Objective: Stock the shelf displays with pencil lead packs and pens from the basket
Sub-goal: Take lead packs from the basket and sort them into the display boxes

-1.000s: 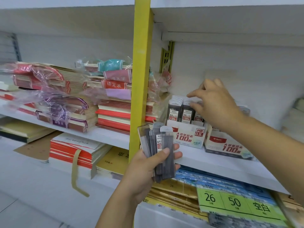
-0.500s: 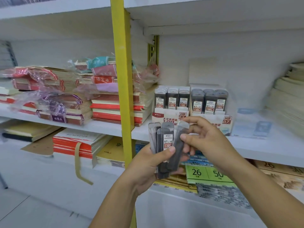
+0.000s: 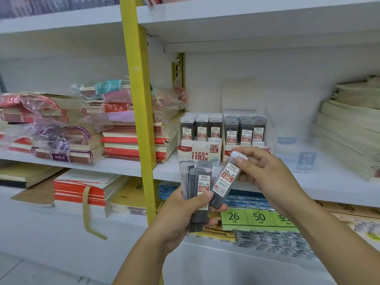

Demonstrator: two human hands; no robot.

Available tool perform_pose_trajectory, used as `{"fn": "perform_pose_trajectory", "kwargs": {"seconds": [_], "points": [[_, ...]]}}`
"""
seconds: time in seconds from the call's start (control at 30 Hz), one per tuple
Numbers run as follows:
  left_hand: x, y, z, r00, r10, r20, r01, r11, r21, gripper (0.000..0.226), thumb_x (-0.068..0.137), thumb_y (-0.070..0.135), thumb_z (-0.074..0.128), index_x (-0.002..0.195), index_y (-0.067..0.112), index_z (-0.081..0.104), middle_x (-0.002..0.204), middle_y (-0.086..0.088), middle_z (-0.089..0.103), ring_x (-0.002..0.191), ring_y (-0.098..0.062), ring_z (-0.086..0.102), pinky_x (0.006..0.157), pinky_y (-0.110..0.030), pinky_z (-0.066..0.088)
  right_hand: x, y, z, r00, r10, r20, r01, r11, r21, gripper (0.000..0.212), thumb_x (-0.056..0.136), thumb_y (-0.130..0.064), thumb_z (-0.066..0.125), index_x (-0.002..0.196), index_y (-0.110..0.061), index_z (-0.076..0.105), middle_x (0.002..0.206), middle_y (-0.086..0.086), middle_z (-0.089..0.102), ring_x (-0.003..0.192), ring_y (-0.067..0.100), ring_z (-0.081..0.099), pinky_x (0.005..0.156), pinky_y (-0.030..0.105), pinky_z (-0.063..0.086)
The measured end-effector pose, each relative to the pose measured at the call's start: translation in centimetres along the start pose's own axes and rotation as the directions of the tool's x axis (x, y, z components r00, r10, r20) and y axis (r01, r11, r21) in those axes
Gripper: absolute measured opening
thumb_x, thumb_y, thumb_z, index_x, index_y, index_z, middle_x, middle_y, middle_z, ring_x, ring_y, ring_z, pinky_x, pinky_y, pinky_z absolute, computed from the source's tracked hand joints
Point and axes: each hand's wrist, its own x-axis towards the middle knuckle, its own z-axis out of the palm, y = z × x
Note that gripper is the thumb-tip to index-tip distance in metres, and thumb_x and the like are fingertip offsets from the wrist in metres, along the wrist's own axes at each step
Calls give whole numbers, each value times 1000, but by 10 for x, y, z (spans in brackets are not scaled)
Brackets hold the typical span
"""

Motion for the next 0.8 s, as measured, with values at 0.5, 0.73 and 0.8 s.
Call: {"fn": "perform_pose_trajectory", "kwargs": {"seconds": [0.5,0.73,0.8], "points": [[14,11,-32,959,192,-210,-212,974,-79,40,78,50,67,105,20,67,79,1,72,66,-12,67,59,-27,56,87,-64,23,816,-571,91,469,561,-682,17,93,-21,63,101,-35,56,89,-20,62,84,1,63,70,13,49],[21,11,-43,965,161,-207,-191,972,-135,33,85,43,69,97,15,57,70,3,48,55,-8,41,48,-21,37,134,-45,42,928,-309,209,343,482,-806,16,90,-27,66,103,-32,57,90,-13,60,81,2,57,67,22,46],[21,9,-45,979,113,-171,-138,980,-145,18,94,27,68,109,18,63,71,2,50,58,-9,44,51,-23,40,142,-39,42,939,-279,201,313,452,-835,20,87,-28,69,100,-33,55,91,-12,58,84,5,56,66,22,41]]}}
